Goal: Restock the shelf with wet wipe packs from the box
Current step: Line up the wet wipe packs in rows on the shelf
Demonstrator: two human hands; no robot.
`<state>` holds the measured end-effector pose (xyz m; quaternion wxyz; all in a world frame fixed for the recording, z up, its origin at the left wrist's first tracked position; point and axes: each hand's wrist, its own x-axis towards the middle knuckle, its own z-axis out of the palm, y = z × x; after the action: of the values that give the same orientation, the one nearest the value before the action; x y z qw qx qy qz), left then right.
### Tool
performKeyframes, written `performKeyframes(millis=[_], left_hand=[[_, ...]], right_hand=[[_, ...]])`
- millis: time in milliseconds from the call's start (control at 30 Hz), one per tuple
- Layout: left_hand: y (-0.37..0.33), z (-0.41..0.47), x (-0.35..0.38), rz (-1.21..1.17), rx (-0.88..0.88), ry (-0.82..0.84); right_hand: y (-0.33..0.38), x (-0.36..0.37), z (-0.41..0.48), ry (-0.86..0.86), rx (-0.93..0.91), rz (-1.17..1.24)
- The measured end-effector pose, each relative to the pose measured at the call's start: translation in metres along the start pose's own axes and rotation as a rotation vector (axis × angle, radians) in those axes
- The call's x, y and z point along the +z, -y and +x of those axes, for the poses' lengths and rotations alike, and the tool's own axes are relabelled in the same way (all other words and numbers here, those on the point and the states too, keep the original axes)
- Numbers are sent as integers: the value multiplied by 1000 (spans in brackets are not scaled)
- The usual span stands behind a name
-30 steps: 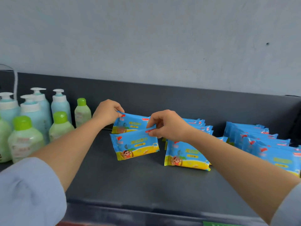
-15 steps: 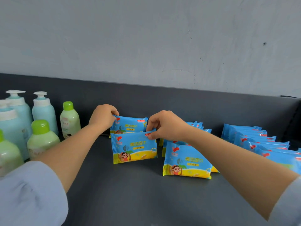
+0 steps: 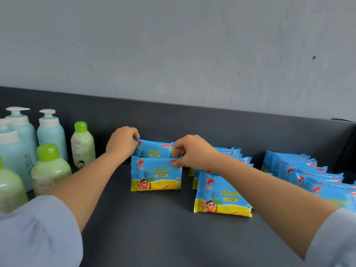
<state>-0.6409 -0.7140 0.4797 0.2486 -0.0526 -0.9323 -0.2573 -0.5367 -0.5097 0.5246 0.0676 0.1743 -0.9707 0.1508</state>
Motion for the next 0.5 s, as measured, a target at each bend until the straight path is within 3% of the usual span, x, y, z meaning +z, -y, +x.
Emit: performKeyframes(millis=[333,500], left_hand=[[9,-5,-13,-163,-68,25],[6,-12,-15,-98,-53,49]], right_hand=[[2,6,29,3,36,-101],[1,8,47,-4,70,-112]])
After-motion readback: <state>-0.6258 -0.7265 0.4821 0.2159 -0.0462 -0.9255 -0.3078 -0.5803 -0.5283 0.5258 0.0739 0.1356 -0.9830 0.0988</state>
